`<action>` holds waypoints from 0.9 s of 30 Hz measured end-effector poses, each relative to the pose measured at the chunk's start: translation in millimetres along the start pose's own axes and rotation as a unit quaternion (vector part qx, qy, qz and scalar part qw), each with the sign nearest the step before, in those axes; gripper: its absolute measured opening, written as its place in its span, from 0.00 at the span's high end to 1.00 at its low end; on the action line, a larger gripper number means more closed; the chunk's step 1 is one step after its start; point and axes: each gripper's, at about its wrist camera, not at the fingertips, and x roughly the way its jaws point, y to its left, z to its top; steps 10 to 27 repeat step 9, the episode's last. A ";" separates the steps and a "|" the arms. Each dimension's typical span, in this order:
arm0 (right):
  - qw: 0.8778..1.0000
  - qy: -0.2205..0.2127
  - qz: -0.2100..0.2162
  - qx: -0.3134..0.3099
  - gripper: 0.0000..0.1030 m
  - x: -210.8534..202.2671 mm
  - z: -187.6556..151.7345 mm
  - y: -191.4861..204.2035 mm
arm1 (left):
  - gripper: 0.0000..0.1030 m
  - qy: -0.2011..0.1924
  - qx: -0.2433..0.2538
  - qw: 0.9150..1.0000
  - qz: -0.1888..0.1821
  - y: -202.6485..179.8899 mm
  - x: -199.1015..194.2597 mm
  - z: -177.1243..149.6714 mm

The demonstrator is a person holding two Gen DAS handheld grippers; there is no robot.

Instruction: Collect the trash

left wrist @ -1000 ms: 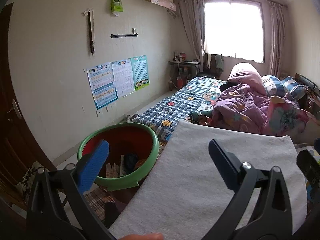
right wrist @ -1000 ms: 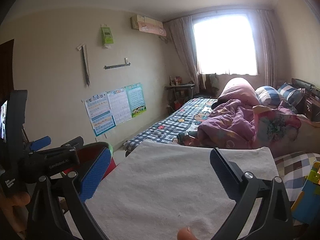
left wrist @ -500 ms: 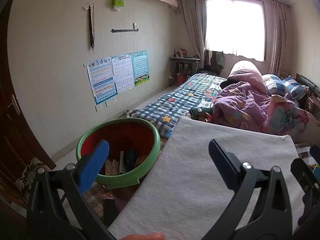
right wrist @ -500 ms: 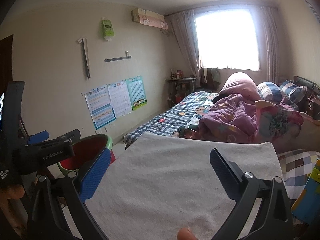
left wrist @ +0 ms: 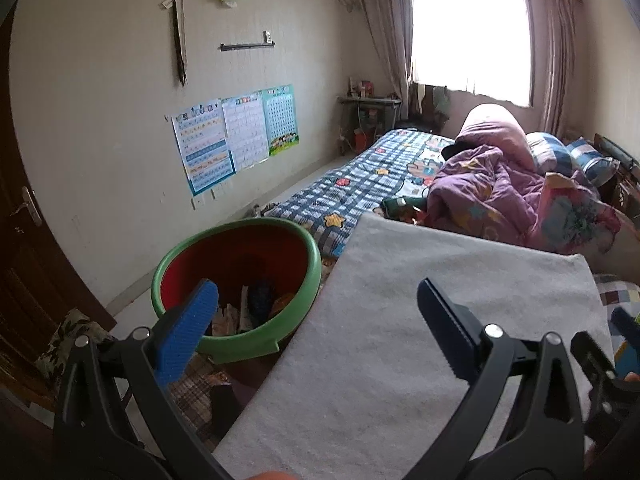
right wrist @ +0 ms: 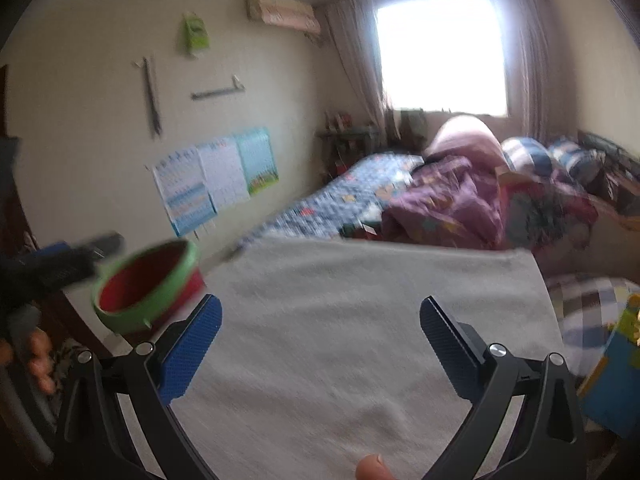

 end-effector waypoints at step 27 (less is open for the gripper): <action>0.972 0.133 -0.180 0.070 0.07 70.9 -34.5 -113.2 | 0.05 0.016 -0.004 1.000 -0.008 15.3 7.3 -13.4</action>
